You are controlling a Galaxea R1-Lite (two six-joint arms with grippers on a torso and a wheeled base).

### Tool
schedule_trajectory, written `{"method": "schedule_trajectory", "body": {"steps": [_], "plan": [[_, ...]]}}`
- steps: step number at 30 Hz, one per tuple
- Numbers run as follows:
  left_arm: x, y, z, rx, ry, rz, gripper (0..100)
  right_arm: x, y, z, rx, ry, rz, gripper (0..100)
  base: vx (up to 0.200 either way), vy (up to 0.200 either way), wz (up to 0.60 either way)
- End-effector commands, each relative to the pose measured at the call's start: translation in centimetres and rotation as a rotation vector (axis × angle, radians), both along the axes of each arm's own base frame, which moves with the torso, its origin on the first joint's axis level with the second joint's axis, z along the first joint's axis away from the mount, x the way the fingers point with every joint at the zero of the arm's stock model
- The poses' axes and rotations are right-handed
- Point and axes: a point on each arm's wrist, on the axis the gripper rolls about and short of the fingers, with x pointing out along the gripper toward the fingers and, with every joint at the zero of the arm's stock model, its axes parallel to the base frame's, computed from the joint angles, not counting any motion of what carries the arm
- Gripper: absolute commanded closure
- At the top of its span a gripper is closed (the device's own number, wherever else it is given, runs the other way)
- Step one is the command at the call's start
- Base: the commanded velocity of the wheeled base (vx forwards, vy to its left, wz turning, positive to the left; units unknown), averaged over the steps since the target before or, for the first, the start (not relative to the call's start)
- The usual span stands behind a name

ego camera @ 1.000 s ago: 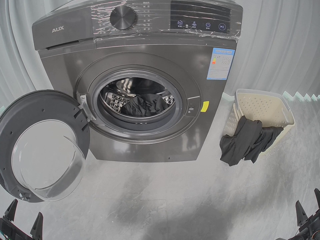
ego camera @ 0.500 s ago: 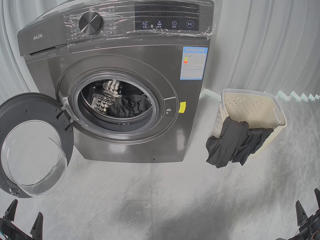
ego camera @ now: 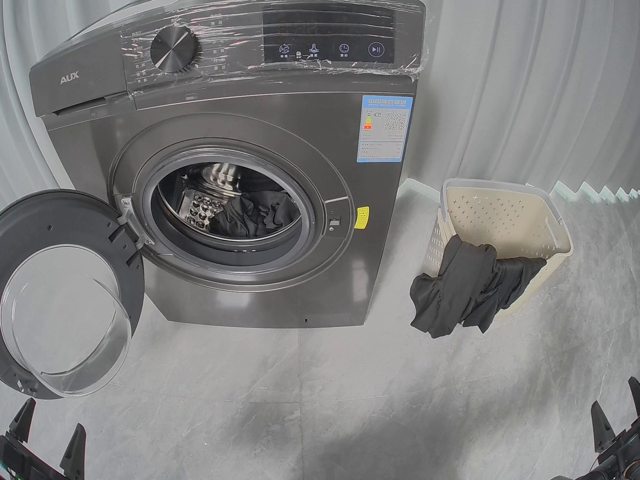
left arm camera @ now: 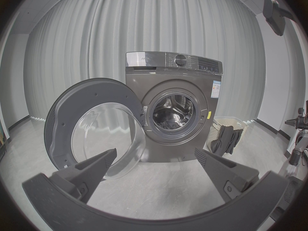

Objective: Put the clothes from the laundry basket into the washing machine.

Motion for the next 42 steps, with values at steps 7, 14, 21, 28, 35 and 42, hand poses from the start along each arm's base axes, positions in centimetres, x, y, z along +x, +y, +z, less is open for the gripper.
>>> {"method": "schedule_trajectory", "body": {"steps": [7, 14, 21, 28, 35, 42], "plan": [[0.03, 0.0, -0.47, -0.001, 0.004, 0.001, 0, -0.02, 0.0, -0.35, -0.001, -0.002, 0.0, 0, 0.0, 0.0, 0.0], [0.03, 0.0, -0.47, -0.001, 0.004, 0.001, 0, -0.02, 0.0, -0.35, -0.001, -0.002, 0.0, 0, 0.0, -0.114, 0.0], [0.03, 0.0, -0.47, -0.001, 0.004, 0.001, 0, -0.02, 0.0, -0.35, -0.001, -0.002, 0.0, 0, 0.0, -0.2, 0.0], [0.03, 0.0, -0.47, -0.002, 0.004, 0.001, 0, -0.02, 0.0, -0.35, -0.001, -0.002, 0.0, 0, 0.0, -0.2, 0.0], [0.03, 0.0, -0.47, -0.001, 0.004, 0.001, 0, -0.02, 0.0, -0.35, -0.001, -0.002, 0.0, 0, 0.0, -0.2, 0.0], [0.03, 0.01, -0.47, -0.007, 0.004, 0.003, 0, -0.02, 0.0, -0.35, -0.001, -0.002, 0.0, 0, 0.0, -0.2, 0.0]]}}
